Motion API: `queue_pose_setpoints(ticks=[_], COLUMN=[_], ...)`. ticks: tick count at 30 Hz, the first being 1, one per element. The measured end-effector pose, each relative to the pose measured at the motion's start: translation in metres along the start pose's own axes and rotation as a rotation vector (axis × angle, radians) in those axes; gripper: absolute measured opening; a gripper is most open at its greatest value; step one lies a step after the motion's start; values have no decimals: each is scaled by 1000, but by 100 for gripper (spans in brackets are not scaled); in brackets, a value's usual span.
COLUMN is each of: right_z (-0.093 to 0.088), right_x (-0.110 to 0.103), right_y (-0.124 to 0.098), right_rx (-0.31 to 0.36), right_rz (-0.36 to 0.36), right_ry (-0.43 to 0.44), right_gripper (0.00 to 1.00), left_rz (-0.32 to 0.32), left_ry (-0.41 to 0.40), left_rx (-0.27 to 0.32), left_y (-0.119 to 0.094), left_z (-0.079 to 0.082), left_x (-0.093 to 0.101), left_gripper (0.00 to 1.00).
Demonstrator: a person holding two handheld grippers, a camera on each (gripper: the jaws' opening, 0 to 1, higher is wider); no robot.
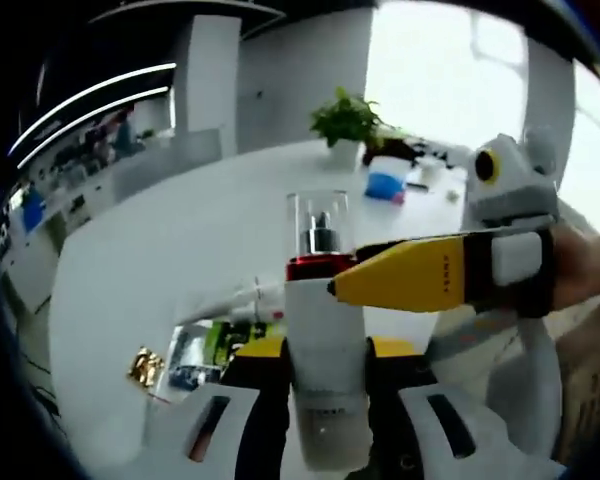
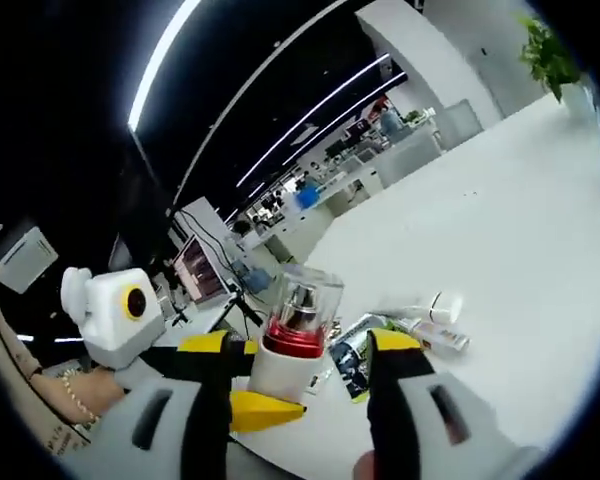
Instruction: Arrange the skincare products in the storage area until every visible bottle or jar stands upright without overlapping.
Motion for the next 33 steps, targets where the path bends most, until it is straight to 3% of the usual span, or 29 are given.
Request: queue_pose_setpoints(ticks=[5,10,11,13,17,21,25,28,33], right_z=[-8,-7,-6,-3,1,4,7,8,14], right_x=[-6,-7,-8,-5,-5,-4,-6,-10,-24], right_y=[-3,-3,-4,-6,-12,-17,-22,-25,-36], right_rx=[-29,-29,-39,-36,-43,-108,-193,-258,-290], right_rz=[29,26,19,15,26,65,138,242,451], right_ry=[68,57,103,90,41,-143,-297,-396,-419], right_gripper=[49,34,32,30,28,27,27,27,27], left_rz=[-18,-44,-44,-50,-91,-153,-260,-350,-485], left_ry=[46,76,76,79,106,100,49,18,-39], left_rx=[-1,0,-4,0,5,11,47,57,98], left_y=[1,5,6,7,11,16,19,21,23], left_z=[4,7,8,8,8,8,8,7,13], left_x=[10,20,20,21,27,34,42,46,55], left_gripper=[25,25,25,25,27,27,28,28,33])
Point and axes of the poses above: the point that each gripper's makers call its tool centre point, and the gripper's own axes: y roughly forward along the fingers, x roughly to its right, z roughly out of its top, the point moved 3 cm from there along -y, roughly backward along the fingers, and after that the axes turned 9 degrees about x, right-handed, at the moved point
